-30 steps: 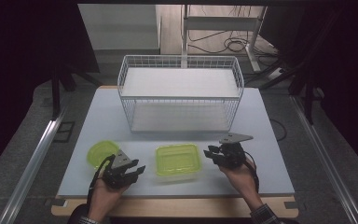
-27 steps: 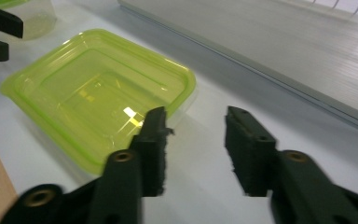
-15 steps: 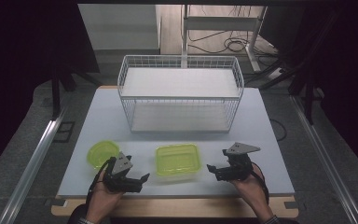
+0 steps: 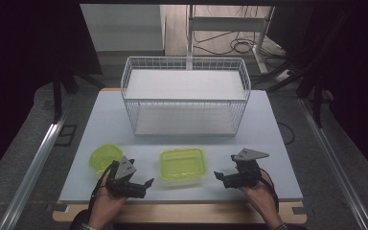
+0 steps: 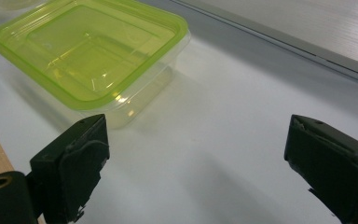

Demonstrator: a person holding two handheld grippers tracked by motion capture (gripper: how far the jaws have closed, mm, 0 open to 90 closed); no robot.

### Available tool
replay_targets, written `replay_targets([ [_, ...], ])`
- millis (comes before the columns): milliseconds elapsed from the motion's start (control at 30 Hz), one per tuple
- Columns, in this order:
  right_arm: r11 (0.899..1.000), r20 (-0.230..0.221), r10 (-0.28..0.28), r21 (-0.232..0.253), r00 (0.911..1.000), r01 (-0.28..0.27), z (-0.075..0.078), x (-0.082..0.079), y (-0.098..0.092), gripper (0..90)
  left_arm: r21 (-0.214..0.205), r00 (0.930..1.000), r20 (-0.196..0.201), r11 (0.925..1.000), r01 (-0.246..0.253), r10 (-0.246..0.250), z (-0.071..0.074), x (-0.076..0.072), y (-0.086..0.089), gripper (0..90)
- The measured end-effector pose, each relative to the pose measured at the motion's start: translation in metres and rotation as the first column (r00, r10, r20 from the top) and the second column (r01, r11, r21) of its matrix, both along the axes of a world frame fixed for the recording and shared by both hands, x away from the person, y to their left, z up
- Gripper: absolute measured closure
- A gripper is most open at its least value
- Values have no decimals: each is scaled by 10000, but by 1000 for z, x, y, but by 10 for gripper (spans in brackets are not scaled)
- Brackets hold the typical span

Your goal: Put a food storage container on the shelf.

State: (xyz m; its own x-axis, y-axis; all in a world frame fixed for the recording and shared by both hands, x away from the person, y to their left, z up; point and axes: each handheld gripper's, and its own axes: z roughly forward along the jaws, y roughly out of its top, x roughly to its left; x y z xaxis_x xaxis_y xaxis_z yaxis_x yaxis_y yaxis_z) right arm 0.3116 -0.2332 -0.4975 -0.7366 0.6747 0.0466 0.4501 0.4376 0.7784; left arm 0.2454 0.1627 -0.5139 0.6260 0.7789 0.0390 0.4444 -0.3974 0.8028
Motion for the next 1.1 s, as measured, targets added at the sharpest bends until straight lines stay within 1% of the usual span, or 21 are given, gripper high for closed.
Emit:
replay_targets([
  [67, 9999, -200, -50, 124, 9998, 53, 0, 1, -1, 68, 43, 10000, 37, 10000, 1, -1, 0, 0, 0, 44],
  [200, 9997, -304, -38, 257, 9995, 46, 0, 1, -1, 69, 137, 10000, 67, 9999, 21, -22, -1, 0, -1, 43],
  [233, 9992, -338, -80, 378, 9994, 92, 1, 1, -1, 70, 132, 10000, 76, 9999, 24, -25, -1, 0, -1, 44],
  [267, 9992, -338, -80, 378, 9994, 92, 1, 1, -1, 70, 121, 10000, 80, 9999, 29, -29, -1, 0, -1, 44],
  [400, 9978, -349, -169, 630, 9992, 190, 5, 2, -1, 86, 64, 9999, 124, 10000, 56, -57, -1, 1, -1, 43],
  [533, 9982, -329, -145, 572, 9994, 163, 5, 4, -1, 93, 109, 9999, 145, 9999, 48, -49, -3, 1, -2, 43],
  [600, 9977, -361, -93, 665, 9993, 117, 5, 6, 1, 92, 209, 9999, 150, 9998, 72, -75, -3, 1, -2, 43],
  [700, 9970, -488, -112, 759, 9987, 149, 6, 7, 3, 89, 231, 9998, 162, 9997, 67, -71, -3, 1, -3, 43],
  [733, 9960, -605, -93, 884, 9981, 146, 6, 9, 4, 89, 252, 9998, 165, 9997, 61, -66, -3, 1, -3, 42],
  [767, 9916, -1032, -80, 1275, 9946, 212, 6, 12, 6, 88, 274, 9998, 168, 9996, 55, -60, -3, 1, -3, 39],
  [800, 9916, -1032, -80, 1275, 9946, 212, 6, 12, 6, 88, 301, 9999, 162, 9995, 56, -60, -4, 1, -3, 39],
  [867, 9870, -1451, -17, 1586, 9894, 249, 7, 15, 8, 69, 395, 9999, 143, 9992, 66, -72, -4, 1, -3, 36],
  [900, 9863, -1539, -39, 1624, 9881, 292, 9, 18, 11, 59, 477, 9999, 135, 9988, 72, -79, -4, 2, -4, 35],
  [967, 9860, -1556, -22, 1643, 9878, 281, 9, 19, 12, 60, 499, 9999, 135, 9987, 74, -81, -4, 2, -4, 35],
  [1000, 9850, -1633, 23, 1705, 9866, 259, 10, 21, 13, 69, 501, 9999, 134, 9987, 73, -79, -4, 2, -4, 35],
  [1033, 9847, -1789, 97, 1728, 9838, 217, 11, 24, 16, 102, 496, 9999, 137, 9987, 62, -69, -4, 2, -4, 35],
  [1100, 9856, -1859, 142, 1682, 9825, 175, 12, 26, 17, 117, 495, 9999, 139, 9988, 35, -42, -4, 2, -3, 35],
])
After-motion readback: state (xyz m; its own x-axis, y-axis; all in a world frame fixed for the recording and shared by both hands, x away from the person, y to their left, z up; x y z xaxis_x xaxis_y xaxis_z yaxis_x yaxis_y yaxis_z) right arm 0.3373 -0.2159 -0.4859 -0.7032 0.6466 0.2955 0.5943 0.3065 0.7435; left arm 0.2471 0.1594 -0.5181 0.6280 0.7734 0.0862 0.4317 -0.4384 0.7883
